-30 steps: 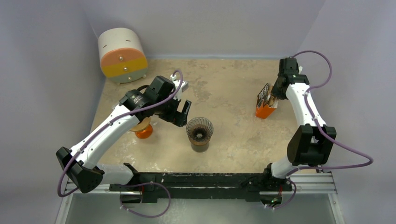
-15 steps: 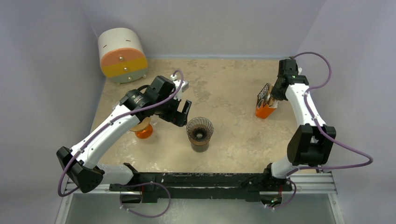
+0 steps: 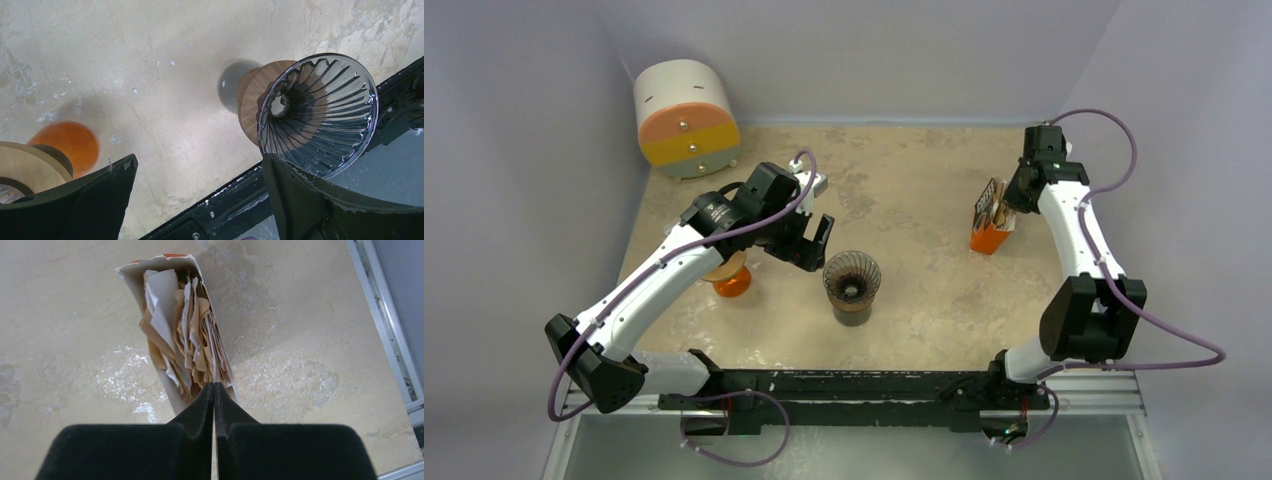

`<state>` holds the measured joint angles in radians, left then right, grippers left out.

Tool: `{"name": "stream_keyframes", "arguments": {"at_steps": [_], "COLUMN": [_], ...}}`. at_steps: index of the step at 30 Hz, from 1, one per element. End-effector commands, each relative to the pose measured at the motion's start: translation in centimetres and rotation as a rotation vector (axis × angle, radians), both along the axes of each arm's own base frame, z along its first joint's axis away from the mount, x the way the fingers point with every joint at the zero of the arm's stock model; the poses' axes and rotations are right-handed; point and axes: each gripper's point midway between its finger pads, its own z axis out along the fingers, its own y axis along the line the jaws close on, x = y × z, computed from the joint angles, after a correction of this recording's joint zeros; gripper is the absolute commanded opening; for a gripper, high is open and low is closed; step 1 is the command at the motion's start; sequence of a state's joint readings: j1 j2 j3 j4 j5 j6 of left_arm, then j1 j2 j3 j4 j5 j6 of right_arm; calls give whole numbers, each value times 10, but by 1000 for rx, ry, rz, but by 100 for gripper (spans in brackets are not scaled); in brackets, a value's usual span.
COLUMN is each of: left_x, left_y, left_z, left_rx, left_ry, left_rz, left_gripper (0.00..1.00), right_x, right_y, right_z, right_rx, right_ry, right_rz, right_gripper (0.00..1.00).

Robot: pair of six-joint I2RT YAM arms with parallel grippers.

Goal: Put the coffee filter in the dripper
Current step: Pick up the coffee filter from the coffee filter holder.

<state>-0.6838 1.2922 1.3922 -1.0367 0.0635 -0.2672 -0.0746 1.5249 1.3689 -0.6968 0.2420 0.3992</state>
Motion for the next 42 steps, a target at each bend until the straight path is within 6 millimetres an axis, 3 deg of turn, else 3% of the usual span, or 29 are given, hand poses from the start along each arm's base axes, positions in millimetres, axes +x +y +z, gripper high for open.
{"name": "stream_keyframes", "arguments": {"at_steps": [1,11,22,33,42], "left_x": [0,-4,-1,3,6], "left_y": [-1,-2,-3,1,0], "left_z": [4,5,10,22,36], "left_rx": [-17,-31,-39,-31,-48], "left_ry": [-24,-15,-23,-58,-90], "left_rz": [-12,-9,1,8,15], "left_gripper": [94,94,94,94,94], "right_x": [7,7,3,-5,-14], "right_y": [-1,3,8,22,55], "right_z": [42,61,108,141,186], "right_rx": [-7,4,-5,27,124], "right_ry": [-123,-171,-272,-335,-456], "right_rz": [13,38,86,161,304], "right_gripper": [0,0,0,0,0]}}
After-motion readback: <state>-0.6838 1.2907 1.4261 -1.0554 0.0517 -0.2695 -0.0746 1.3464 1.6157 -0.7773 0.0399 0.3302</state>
